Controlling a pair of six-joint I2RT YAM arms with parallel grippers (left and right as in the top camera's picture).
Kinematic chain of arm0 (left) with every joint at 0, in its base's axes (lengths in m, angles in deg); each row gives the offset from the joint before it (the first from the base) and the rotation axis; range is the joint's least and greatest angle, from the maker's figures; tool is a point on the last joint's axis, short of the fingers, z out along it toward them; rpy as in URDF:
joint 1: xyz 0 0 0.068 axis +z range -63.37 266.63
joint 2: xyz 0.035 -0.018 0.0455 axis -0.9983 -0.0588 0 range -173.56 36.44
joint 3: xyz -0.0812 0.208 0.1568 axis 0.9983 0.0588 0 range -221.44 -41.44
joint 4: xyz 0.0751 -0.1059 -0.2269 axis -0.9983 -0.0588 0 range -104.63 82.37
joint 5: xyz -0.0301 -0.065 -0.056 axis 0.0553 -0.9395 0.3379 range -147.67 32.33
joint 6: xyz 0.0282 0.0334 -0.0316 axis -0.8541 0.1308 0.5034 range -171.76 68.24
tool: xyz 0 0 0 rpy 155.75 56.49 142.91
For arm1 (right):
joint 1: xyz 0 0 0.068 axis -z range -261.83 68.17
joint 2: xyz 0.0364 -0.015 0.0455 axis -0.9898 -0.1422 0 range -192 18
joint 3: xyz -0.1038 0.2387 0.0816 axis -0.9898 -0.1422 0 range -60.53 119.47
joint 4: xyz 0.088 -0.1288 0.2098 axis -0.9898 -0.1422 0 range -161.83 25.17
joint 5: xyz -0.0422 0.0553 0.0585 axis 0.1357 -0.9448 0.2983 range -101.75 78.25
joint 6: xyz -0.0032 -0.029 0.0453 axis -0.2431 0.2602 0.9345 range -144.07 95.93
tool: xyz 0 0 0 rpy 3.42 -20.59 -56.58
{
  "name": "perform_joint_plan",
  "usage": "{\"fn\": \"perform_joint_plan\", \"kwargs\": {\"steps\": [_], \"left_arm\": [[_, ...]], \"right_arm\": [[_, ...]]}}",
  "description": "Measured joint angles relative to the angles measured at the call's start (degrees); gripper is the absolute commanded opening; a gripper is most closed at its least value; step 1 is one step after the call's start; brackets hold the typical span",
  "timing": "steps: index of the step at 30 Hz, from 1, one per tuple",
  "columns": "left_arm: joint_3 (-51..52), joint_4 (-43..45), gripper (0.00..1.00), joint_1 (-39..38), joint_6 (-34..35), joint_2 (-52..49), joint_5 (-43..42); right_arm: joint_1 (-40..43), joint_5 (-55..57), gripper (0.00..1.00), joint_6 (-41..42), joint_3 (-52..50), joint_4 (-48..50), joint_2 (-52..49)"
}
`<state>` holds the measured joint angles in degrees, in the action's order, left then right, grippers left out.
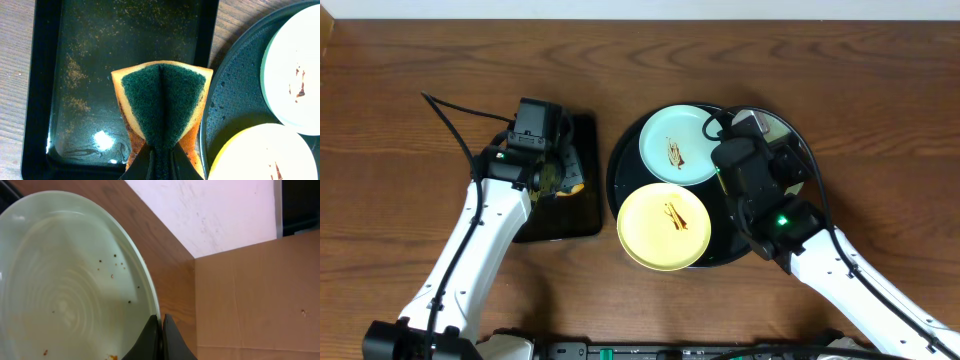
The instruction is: Clean dirty plates on tray and stack at the side
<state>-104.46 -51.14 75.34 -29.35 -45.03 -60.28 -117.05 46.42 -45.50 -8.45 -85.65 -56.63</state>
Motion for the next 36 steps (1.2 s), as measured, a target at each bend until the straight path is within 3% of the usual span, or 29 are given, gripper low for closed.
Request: {"fn": "perform_joint_plan", "kwargs": {"steps": [7, 16, 25, 36], "left_arm": [[0.0, -0.02, 0.08, 0.0, 0.0, 0.0, 0.0], [0.0, -0.02, 0.07, 0.0, 0.0, 0.04, 0.0], [0.0, 0.0, 0.08, 0.0, 0.0, 0.04, 0.0], [0.0, -0.11, 0.08, 0.0, 0.0, 0.04, 0.0]], "right_arm": [[3.15, -3.69, 0.01, 11.47, 0.39, -4.76, 0.04], [26.29, -22.32, 0.01, 26.93, 1.95, -13.09, 0.0], [49.86, -42.53, 0.01, 33.9, 2.64, -15.45, 0.0], [58.73, -47.98, 0.01, 40.59, 2.54, -18.51, -5.03]]}}
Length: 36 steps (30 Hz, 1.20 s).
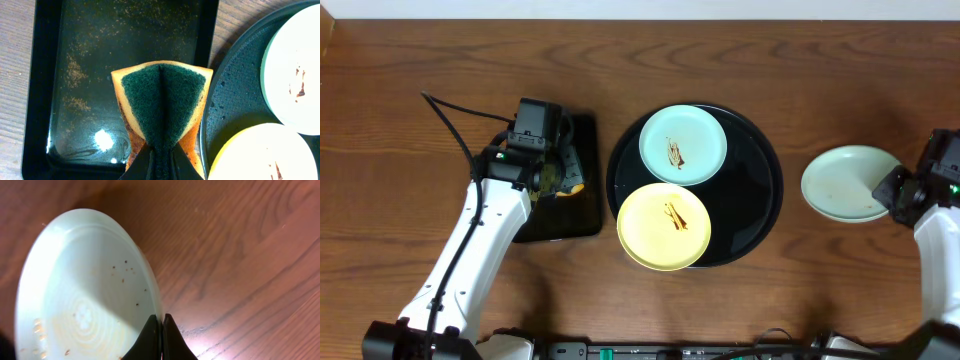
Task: Clean dirty plates on tray and stack at the side
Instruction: 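Move the right gripper to the yellow plate rim and the sponge over it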
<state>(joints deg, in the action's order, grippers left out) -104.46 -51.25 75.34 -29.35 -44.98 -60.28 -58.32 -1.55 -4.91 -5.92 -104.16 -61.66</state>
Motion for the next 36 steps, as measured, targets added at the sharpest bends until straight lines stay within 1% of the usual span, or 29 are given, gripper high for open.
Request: {"fn": "perform_joint_plan", "kwargs": {"steps": [3, 8, 11, 13, 19, 27, 28, 30, 32, 35, 36], "left_arm": [[0.0, -0.15, 0.07, 0.0, 0.0, 0.0, 0.0], [0.0, -0.15, 0.07, 0.0, 0.0, 0.0, 0.0], [0.0, -0.17, 0.08, 0.0, 0.0, 0.0, 0.0], [0.0, -0.2, 0.08, 0.0, 0.0, 0.0, 0.0], [0.0, -0.26, 0.07, 0.0, 0.0, 0.0, 0.0], [0.0, -0.31, 0.07, 0.0, 0.0, 0.0, 0.0], [0.0, -0.31, 0.08, 0.0, 0.0, 0.0, 0.0], [0.0, -0.31, 0.08, 0.0, 0.0, 0.0, 0.0], [0.0, -0.28, 0.08, 0.0, 0.0, 0.0, 0.0], [0.0, -0.28, 0.08, 0.0, 0.0, 0.0, 0.0], [0.0, -0.31, 0.08, 0.0, 0.0, 0.0, 0.0]], "right_arm": [[0.57, -2.32, 0.01, 1.22, -0.11, 1.99, -3.37], [0.76, -5.81, 0.01, 1.44, -0.52, 10.93, -5.75], [0.79, -7.28, 0.01, 0.42, -0.57, 18.71, -5.77], [0.81, -7.76, 0.01, -0.33, -0.57, 21.07, -5.77], [2.16, -6.78, 0.01, -1.38, -0.57, 22.82, -7.04], [2.56, -4.09, 0.01, -2.03, -0.59, 23.89, -15.52], [2.56, -4.09, 0.04, -2.03, -0.59, 23.96, -16.0], [2.56, -4.22, 0.15, -2.29, -0.59, 24.13, -16.24], [2.51, -5.6, 0.17, -4.0, -0.57, 24.48, -16.17], [2.19, -7.72, 0.23, -5.86, -0.55, 23.74, -15.74], [1.86, -8.24, 0.23, -6.51, -0.46, 22.75, -15.3]]}}
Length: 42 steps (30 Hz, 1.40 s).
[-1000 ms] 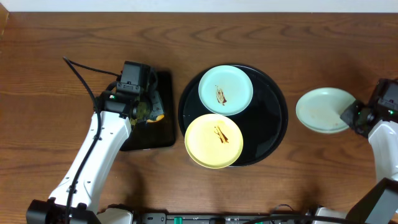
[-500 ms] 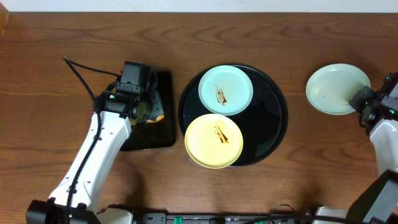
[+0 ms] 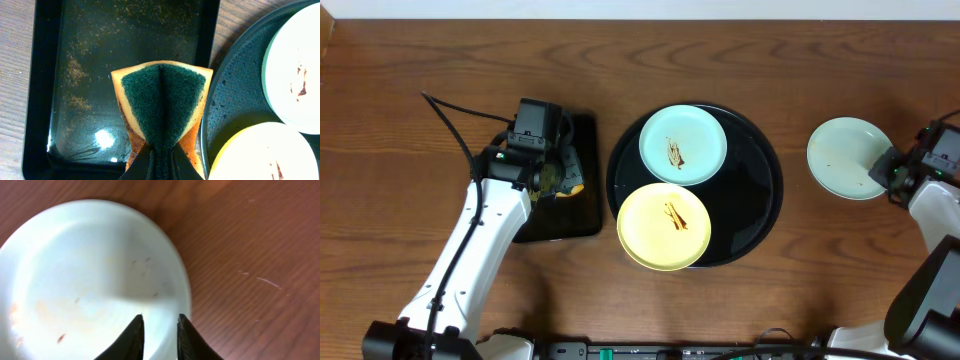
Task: Clean dirty plates on tray and stack at the side
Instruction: 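Move the right gripper to the yellow plate rim and the sponge over it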
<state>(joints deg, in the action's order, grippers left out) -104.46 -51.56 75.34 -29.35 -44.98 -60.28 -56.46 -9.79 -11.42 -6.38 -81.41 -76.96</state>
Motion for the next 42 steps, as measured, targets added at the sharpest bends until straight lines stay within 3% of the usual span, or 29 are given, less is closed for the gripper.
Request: {"fn": "perform_joint_plan", "kwargs": {"steps": [6, 10, 16, 22, 33, 40, 42], "left_arm": [[0.0, -0.2, 0.08, 0.0, 0.0, 0.0, 0.0], [0.0, -0.79, 0.09, 0.0, 0.0, 0.0, 0.0], [0.0, -0.92, 0.08, 0.0, 0.0, 0.0, 0.02], [0.0, -0.92, 0.09, 0.0, 0.0, 0.0, 0.0], [0.0, -0.96, 0.08, 0.0, 0.0, 0.0, 0.0], [0.0, -1.09, 0.09, 0.0, 0.0, 0.0, 0.0], [0.0, -1.09, 0.08, 0.0, 0.0, 0.0, 0.0]], "right_arm": [[-3.85, -4.15, 0.23, -2.49, 4.31, -11.52, 4.07], [-7.58, -14.29, 0.22, -3.04, 9.05, -22.47, 6.1], [-18.75, -25.88, 0.27, -3.67, 7.96, -31.91, 6.73], [-31.54, -28.02, 0.29, -2.69, 0.66, -30.47, 6.73], [-45.09, -26.97, 0.29, 9.7, -11.89, -13.97, 6.62], [-49.4, -21.79, 0.02, 17.77, -13.81, -11.89, 6.62], [-49.62, -21.18, 0.01, 18.95, -13.81, -11.1, 6.62]]}}
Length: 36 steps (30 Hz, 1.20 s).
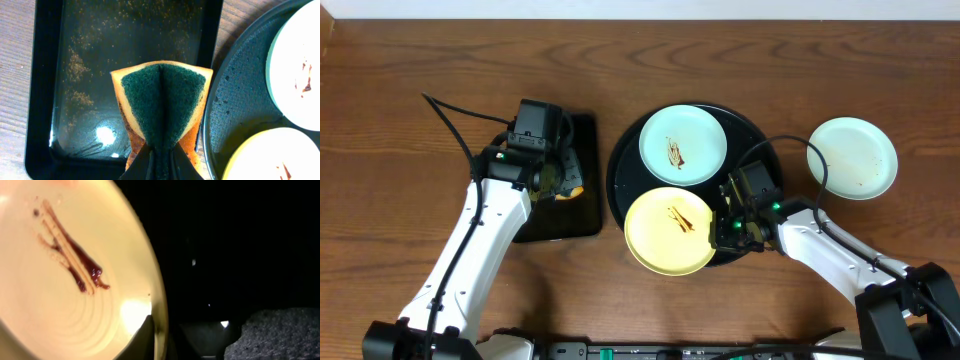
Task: Clean dirty plates on tray and stack at the side
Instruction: 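Move the right gripper to the yellow plate rim and the sponge over it, then scrub the yellow plate with the sponge while the right gripper holds it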
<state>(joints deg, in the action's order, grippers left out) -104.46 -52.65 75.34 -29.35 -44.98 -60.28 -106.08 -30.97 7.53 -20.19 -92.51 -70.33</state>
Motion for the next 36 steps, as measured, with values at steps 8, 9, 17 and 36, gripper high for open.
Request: {"fn": "perform_joint_plan", "kwargs": {"steps": [8, 9, 17, 36], "left_arm": [[0.0, 0.11, 0.08, 0.0, 0.0, 0.0, -0.92], [0.0, 0.37, 0.08, 0.0, -0.02, 0.0, -1.7], [0.0, 7.1, 0.08, -4.07, -1.77, 0.0, -12.13], [0.0, 15.52, 0.08, -21.4, 9.81, -12.44, -28.83]], "right_arm": [[0.83, 3.69, 0.01, 0.98, 0.11, 3.32, 0.0], [1.16, 4.24, 0.01, 0.52, 0.24, 3.32, 0.0], [1.75, 7.78, 0.01, -8.41, 1.95, 3.1, 0.0], [1.62, 8.79, 0.01, -10.45, 2.16, 2.69, 0.0]]}}
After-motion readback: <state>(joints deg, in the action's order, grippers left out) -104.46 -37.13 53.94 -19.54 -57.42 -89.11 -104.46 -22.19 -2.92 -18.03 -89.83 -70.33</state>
